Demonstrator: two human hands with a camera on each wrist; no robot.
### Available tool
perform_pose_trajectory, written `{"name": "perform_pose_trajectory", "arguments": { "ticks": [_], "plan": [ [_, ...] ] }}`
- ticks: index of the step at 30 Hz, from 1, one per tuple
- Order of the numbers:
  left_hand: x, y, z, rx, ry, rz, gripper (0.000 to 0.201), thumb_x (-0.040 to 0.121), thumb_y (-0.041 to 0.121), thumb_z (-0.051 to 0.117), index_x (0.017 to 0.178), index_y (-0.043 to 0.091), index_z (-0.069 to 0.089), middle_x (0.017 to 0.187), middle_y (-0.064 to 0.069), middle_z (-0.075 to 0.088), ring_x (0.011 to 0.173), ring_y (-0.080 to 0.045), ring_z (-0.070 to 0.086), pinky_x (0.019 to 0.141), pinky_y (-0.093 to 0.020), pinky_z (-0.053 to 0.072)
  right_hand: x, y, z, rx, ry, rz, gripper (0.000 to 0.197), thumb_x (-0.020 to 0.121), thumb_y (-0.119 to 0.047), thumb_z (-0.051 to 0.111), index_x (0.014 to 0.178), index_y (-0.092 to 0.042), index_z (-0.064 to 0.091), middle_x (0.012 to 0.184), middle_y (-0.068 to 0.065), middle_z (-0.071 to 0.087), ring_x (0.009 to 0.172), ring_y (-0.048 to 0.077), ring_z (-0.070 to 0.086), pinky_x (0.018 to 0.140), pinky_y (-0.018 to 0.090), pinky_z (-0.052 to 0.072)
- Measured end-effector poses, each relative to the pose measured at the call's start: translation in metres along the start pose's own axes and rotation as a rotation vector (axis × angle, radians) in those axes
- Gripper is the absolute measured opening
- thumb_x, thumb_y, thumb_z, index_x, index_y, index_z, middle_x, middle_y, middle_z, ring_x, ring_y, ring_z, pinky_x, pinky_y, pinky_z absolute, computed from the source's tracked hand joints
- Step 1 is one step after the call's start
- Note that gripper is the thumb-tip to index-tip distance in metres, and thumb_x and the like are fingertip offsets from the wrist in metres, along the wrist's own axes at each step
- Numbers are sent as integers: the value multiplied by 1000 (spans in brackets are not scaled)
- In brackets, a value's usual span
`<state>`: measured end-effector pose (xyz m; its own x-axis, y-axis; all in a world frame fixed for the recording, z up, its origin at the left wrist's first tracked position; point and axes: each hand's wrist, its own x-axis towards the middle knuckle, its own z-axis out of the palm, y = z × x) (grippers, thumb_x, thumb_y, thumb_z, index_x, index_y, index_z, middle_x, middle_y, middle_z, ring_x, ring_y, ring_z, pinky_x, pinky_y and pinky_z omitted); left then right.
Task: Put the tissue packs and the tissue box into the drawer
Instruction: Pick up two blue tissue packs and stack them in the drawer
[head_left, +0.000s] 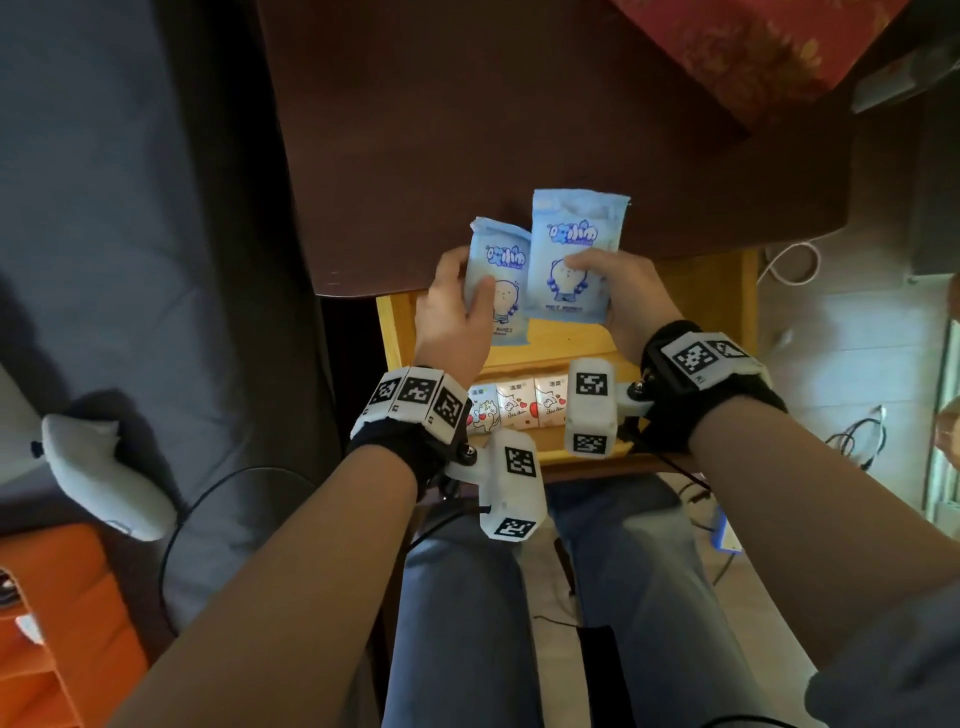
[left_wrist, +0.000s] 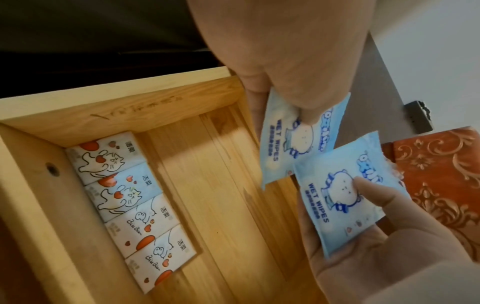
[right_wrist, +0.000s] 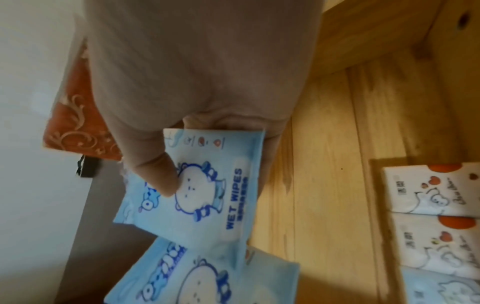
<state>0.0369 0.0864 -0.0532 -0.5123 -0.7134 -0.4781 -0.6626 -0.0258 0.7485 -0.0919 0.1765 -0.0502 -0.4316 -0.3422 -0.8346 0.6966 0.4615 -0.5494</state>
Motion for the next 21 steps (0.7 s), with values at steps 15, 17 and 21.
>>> {"name": "perform_pose_trajectory", "arguments": {
  "ticks": [15,17,21],
  "plan": [
    [-29,-43,-5,-83,-171,-266,30,86,21,62,112,13,48,107,-3,65,92,-18,66,77,-36,58,-30,41,12,-128,21,69,25,83,-3,60,71,-18,44,74,0,61,70,14,61,76,29,53],
    [-31,-54,2,-75,-161,-324,22,90,18,55,110,13,47,106,-4,62,93,-19,65,78,-37,58,-26,52,9,-187,1,106,19,83,-4,60,73,-16,49,74,0,62,69,13,61,65,22,54],
    [-27,-77,17,-19,-82,-405,25,95,15,42,118,4,42,108,-13,57,98,-28,61,83,-43,55,-8,76,5,-286,-14,157,12,83,-7,61,78,-17,57,80,0,66,68,10,64,54,14,54]
  ]
}}
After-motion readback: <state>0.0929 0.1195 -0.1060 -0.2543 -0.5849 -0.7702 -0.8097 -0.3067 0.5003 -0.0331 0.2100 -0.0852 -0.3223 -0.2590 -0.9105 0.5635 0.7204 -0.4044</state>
